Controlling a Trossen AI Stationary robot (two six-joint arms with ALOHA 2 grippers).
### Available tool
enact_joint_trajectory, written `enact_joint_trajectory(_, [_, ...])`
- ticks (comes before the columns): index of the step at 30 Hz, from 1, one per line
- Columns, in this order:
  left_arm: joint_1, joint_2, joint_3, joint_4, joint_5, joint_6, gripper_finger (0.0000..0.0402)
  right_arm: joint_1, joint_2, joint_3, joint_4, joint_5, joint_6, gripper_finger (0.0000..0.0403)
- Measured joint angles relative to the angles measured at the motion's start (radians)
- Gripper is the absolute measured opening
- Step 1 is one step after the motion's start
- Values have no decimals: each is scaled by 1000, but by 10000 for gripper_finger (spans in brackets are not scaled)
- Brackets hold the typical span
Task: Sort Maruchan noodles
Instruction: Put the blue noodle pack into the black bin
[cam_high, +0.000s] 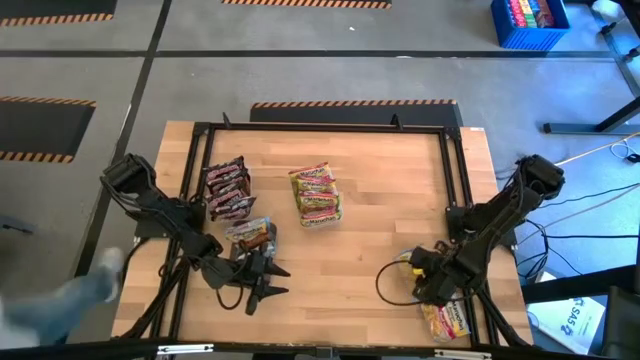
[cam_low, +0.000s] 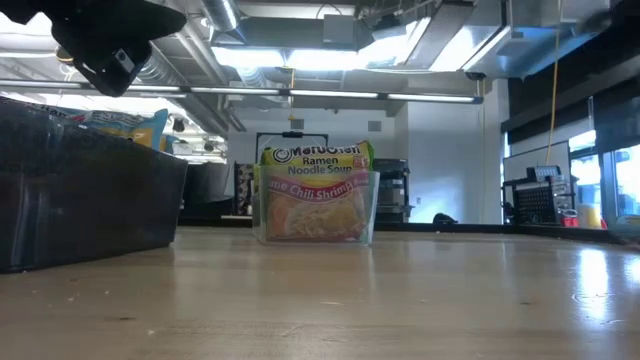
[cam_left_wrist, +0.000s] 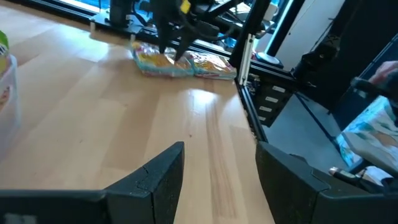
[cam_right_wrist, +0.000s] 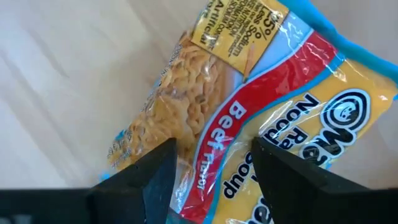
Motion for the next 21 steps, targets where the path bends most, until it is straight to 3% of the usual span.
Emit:
enact_joint_trajectory(8, [9,0,0,0,0,6,192,-82,84,1,213,88,-269,209])
enact_joint_trajectory(14, [21,0,0,1,6,6,192,-143,132,-5,524,135,-510,209])
enact_joint_trajectory(21, [63,24,54,2,73,66,192,-183,110,-5,705,153,-682,209])
